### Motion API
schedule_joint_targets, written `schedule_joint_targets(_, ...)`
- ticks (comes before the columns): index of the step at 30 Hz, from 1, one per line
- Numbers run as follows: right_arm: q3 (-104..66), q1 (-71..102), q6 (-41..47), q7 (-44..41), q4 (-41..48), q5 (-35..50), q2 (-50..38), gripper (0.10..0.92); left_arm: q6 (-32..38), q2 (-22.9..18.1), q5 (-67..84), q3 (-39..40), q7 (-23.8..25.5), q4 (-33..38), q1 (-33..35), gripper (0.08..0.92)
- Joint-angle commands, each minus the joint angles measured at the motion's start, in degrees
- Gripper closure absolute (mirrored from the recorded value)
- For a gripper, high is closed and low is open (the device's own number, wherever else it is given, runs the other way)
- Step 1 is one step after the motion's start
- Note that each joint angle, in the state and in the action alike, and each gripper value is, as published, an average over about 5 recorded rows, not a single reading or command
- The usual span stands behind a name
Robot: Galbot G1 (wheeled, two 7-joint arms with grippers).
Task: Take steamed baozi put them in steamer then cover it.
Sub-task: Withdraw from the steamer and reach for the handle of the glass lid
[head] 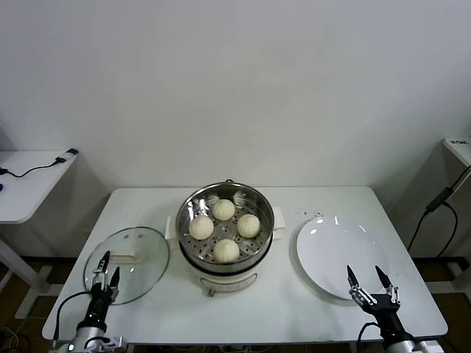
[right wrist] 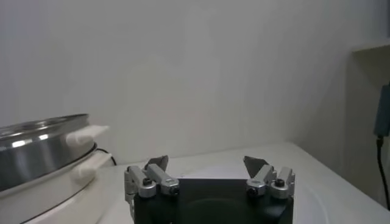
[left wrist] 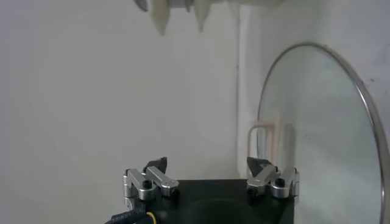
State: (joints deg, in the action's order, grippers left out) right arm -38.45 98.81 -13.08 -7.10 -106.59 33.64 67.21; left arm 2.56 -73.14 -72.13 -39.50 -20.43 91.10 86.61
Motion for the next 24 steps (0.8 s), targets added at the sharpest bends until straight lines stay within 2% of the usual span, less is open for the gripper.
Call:
schedule_joint_targets(1, -0.5, 1.0, 1.3, -0.1, -2.3, -0.8, 1.1, 0.203, -0.5, 0.6, -4.8, -0.1, -1.6, -5.8, -2.8, 0.177)
schedule_joint_targets(11, 0.1, 1.3, 1.1, -0.9, -0.4, -2.0, 1.8, 0.203, -0.3, 1.2, -5.3, 0.9, -2.2, -12.0, -9.7, 0.177)
schedule_joint_targets(24, 0.1, 1.6, 1.1, -1.0, -1.0, -2.7, 2.8, 0.203, -0.2, 3.0, -5.3, 1.9, -2.1, -16.5, -14.0, 0.177)
